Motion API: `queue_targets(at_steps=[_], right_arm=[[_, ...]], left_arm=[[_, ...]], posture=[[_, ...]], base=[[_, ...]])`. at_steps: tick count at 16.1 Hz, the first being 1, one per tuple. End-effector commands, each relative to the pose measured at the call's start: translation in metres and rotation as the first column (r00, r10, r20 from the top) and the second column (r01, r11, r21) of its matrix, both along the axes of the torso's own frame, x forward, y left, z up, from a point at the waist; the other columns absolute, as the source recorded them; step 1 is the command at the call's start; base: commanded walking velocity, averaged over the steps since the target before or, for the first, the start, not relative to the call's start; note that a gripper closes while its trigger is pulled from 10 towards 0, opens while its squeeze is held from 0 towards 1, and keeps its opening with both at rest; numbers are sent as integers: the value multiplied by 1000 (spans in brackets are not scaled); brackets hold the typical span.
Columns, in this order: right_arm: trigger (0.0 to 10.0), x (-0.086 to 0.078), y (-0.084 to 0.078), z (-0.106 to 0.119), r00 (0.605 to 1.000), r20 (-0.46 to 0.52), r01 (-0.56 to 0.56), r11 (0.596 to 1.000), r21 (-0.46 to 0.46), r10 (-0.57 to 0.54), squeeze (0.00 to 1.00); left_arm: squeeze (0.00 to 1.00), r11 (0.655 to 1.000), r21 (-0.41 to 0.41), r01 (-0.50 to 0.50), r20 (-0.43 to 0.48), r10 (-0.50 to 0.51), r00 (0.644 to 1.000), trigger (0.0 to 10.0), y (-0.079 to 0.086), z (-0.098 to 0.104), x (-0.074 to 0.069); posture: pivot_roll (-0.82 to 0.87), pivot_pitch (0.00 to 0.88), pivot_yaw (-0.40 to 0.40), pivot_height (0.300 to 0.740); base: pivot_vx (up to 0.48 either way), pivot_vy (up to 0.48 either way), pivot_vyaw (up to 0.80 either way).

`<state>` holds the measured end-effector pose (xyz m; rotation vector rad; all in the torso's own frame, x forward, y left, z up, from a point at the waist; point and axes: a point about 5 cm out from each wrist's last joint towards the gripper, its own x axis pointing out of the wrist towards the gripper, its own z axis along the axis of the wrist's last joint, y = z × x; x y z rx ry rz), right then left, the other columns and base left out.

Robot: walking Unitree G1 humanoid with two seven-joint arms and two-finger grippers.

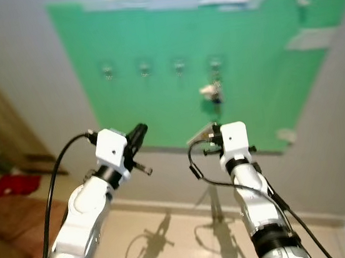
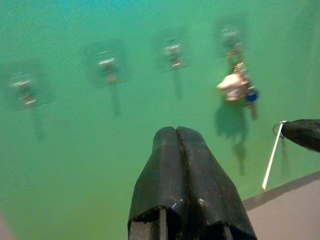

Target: Hang keys on a hook

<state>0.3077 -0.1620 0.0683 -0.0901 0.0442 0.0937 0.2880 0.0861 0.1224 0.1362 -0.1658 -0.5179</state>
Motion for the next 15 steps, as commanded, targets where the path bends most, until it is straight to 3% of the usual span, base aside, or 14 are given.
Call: queue_targets(at_steps=[1,8,13,15], right_arm=[[0,4,8,9,999,37,-31,1000,-2,31,0],[0,6,9,11,998,41,-45,999,-8,45,0],[0,4,9,9,998,36,-45,999,-7,45,0],[0,3,9,9,998,35,-43,999,-7,44,0]], left_arm=[[0,1000,9,-11,7,11,1000,10000,4,2,1],[0,997,77,20,-18,-18,1000,10000,-3,-4,1],[0,997,68,38,-23,-37,999,10000,-5,-5,-1],[0,996,72,49,-18,-48,999,10000,-6,-4,-2]], posture=[[-41,0,48,740],[-43,0,45,740],[-48,0,49,740],[-48,0,49,740]], base=[[304,371,0],[456,45,0],[0,0,0],[0,-448,0]])
